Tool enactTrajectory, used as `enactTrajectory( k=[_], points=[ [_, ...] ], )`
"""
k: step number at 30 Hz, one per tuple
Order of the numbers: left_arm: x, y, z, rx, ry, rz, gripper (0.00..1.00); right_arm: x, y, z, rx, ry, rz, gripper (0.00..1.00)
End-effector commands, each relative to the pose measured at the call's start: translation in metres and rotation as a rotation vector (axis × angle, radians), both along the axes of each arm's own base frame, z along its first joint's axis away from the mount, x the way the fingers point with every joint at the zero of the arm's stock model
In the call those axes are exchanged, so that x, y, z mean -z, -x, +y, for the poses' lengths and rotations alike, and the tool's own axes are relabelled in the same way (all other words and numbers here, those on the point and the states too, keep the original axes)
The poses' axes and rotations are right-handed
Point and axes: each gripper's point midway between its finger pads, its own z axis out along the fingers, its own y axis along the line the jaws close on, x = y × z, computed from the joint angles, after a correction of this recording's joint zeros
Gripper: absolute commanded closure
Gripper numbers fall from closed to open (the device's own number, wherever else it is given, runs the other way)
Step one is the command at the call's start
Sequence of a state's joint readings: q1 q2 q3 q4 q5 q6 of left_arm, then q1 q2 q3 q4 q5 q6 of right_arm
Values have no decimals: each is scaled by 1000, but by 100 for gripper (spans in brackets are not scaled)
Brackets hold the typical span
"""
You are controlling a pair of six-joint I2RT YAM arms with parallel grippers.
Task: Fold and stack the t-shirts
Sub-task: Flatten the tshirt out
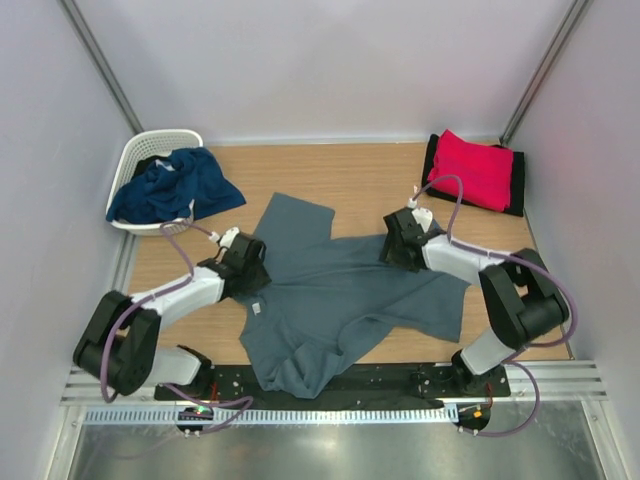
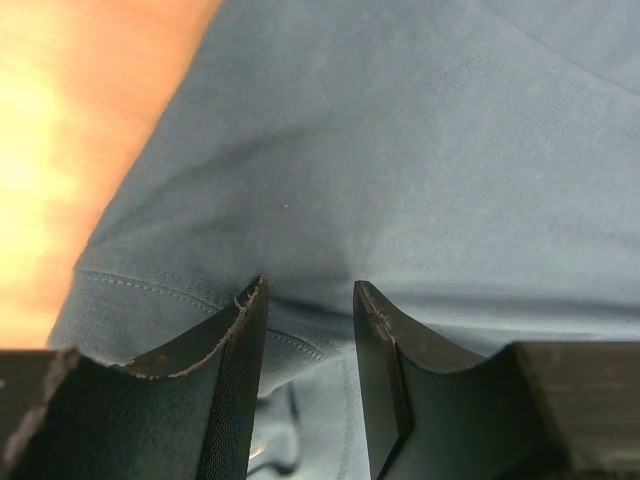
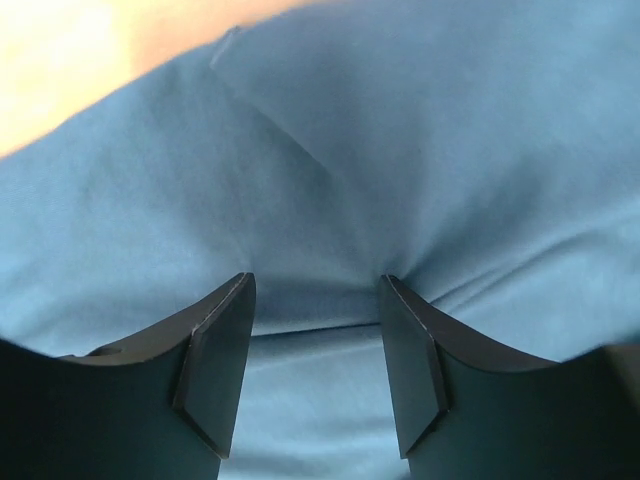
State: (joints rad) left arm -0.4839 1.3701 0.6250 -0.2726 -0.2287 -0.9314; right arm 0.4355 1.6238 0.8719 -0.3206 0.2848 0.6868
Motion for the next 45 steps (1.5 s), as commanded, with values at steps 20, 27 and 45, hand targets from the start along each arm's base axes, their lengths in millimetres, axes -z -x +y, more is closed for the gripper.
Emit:
enactTrajectory(
  k=[20,27,45],
  points=[
    [-134,-1,26,120,-108,-244,45,-119,-34,-42,111,141,-88,30],
    [-153,-44,-2,174,-104,-232,43,-76,-83,-55,162,186,-71,38],
    [-120,-53,12,148,-107,-158,41,-5,-68,-43,132,168,96,64]
  ],
)
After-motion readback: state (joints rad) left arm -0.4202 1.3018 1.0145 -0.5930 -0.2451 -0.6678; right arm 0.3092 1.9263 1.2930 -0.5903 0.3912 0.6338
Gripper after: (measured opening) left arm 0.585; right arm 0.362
